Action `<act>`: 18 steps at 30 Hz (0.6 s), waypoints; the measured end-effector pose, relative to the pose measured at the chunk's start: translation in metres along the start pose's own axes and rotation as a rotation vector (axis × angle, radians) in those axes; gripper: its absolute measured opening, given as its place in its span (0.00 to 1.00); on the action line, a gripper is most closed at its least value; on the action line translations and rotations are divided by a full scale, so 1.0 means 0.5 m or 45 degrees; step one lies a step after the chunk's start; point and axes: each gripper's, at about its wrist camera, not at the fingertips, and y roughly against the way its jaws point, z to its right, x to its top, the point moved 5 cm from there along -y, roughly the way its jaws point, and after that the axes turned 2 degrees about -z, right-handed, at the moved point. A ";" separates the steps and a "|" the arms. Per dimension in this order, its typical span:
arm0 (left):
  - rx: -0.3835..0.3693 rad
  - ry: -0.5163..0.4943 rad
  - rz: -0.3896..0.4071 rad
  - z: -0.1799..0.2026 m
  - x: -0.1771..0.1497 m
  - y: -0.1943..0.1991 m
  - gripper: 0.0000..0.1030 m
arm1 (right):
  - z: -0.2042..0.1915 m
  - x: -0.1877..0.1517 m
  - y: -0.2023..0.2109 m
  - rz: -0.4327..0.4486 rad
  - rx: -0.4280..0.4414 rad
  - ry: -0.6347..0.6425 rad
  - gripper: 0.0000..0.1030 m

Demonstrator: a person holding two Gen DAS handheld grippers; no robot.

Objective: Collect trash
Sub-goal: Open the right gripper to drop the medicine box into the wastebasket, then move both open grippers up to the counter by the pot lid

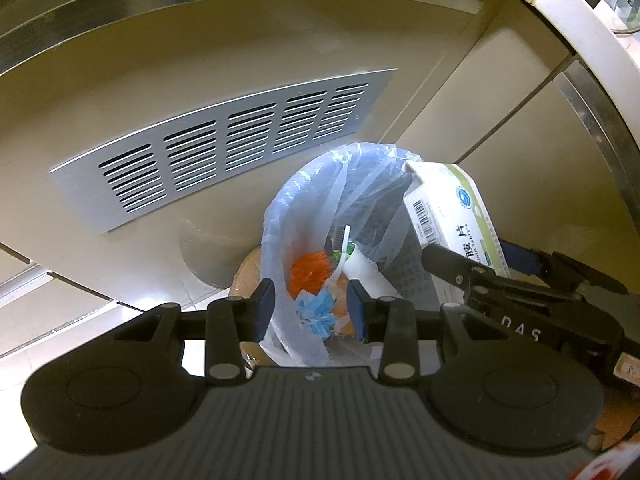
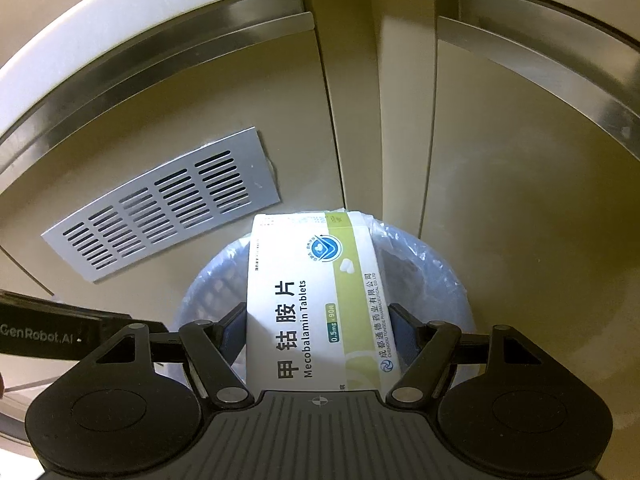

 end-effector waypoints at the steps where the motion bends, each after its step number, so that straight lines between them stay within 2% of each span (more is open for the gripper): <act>1: 0.001 0.002 -0.001 -0.002 -0.001 0.000 0.34 | -0.001 -0.001 -0.001 0.000 -0.009 0.004 0.72; 10: -0.001 0.008 0.002 -0.014 -0.007 0.009 0.34 | -0.005 -0.025 0.015 -0.019 -0.046 -0.005 0.76; 18: -0.028 -0.038 0.051 -0.003 0.001 0.063 0.34 | -0.024 -0.007 0.089 0.022 -0.099 -0.006 0.76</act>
